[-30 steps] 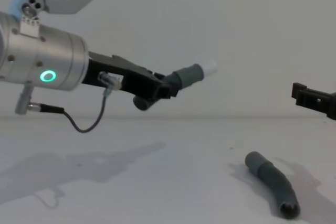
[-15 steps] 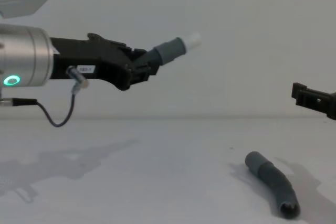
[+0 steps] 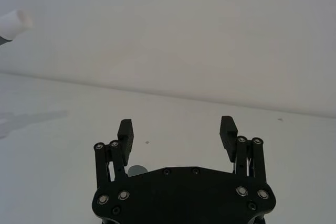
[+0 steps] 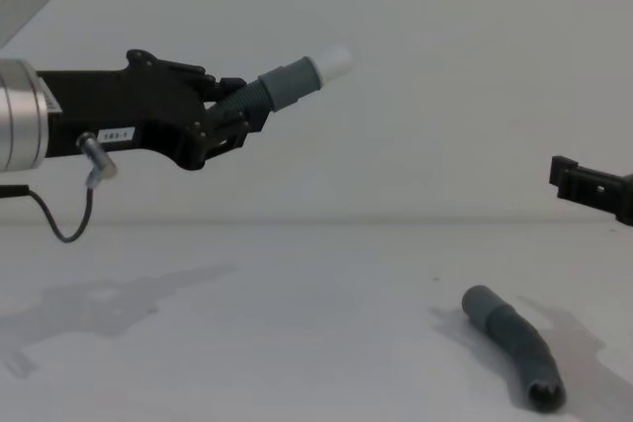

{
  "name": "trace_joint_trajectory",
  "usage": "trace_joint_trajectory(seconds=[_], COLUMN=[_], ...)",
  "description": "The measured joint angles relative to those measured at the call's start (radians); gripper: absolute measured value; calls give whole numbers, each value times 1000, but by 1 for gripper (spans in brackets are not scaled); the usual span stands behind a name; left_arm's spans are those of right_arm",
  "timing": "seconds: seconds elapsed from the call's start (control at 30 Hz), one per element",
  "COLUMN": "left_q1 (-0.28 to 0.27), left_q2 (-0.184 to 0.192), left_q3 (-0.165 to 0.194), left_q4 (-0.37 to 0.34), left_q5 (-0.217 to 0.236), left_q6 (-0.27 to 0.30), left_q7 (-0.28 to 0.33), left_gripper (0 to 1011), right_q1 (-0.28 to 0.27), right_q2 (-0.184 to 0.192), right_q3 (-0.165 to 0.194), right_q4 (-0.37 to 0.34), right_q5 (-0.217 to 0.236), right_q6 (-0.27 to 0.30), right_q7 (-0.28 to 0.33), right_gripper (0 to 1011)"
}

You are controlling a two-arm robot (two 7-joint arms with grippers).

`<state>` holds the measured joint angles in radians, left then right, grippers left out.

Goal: Use both hands to pick up one end of the pipe from the table, align the ends, and insert them.

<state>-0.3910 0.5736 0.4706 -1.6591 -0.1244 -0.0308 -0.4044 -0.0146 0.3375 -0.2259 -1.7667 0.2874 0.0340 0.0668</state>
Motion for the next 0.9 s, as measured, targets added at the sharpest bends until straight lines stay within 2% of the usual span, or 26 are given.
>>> trace_joint_trajectory(seconds=[0.4,0.63,0.9], left_q1=[-34,-57,-80], left_q2=[-3,-9,-9], left_q3=[10,21,30], left_q4=[101,151,196], left_q5=[-12,-35,-49], left_q6=[-210,-301,-378], left_q7=[-98,-165,-231], left_gripper=[290,290,290], right_q1=[0,0,0], right_q2=[0,0,0], right_q3=[0,0,0], right_q4=[0,0,0], right_q5=[0,0,0], right_q6=[0,0,0], right_q7=[0,0,0], right_gripper=[1001,1000,1001])
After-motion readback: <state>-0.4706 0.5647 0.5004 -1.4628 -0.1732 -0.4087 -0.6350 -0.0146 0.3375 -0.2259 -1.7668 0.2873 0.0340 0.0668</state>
